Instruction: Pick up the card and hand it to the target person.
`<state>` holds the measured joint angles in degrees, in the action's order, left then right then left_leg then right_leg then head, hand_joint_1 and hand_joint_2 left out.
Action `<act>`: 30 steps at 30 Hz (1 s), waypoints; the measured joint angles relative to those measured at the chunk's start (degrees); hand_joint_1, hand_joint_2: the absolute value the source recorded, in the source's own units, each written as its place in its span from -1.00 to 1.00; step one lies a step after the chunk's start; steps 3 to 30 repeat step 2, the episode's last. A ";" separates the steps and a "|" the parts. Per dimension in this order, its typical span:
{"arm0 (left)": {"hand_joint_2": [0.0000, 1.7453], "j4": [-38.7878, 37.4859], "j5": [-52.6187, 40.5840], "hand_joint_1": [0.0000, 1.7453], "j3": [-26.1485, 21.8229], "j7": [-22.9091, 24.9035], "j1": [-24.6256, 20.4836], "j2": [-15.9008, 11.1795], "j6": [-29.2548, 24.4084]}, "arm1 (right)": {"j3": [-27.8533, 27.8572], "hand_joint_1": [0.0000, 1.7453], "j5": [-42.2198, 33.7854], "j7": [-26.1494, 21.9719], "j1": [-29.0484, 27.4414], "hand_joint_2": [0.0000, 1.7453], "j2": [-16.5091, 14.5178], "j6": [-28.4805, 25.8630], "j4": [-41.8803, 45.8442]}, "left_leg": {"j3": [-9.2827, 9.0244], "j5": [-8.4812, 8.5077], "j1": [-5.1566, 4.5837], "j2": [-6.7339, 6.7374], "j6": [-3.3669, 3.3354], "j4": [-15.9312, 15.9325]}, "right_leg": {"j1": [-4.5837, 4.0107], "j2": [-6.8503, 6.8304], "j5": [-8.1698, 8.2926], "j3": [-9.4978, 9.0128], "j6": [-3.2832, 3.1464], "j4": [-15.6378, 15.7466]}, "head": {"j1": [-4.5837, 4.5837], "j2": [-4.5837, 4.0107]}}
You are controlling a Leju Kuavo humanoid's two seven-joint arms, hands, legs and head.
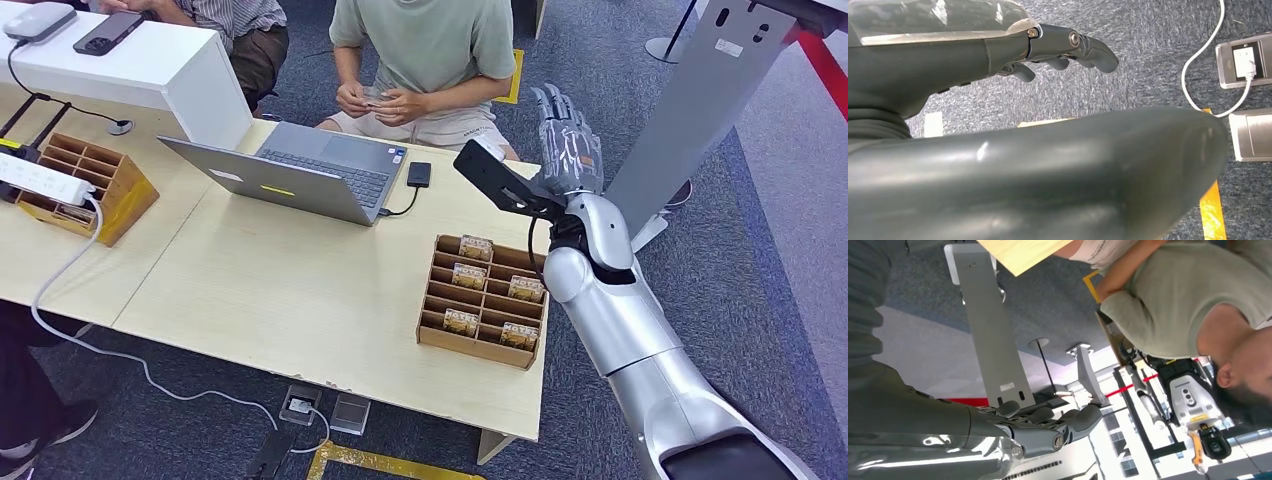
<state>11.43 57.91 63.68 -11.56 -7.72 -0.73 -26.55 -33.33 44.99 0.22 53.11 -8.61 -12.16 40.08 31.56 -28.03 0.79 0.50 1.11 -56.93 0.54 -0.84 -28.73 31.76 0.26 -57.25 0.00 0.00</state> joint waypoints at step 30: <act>-1.00 0.01 0.07 -1.00 -0.04 0.21 -0.02 0.02 -0.08 | 1.16 -1.00 -3.54 -1.80 -1.53 1.00 0.21 0.09 2.20 | -0.02 0.01 -0.01 0.00 -0.01 0.02 | 0.01 0.02 0.01 -0.02 0.00 0.02 | 0.00 0.00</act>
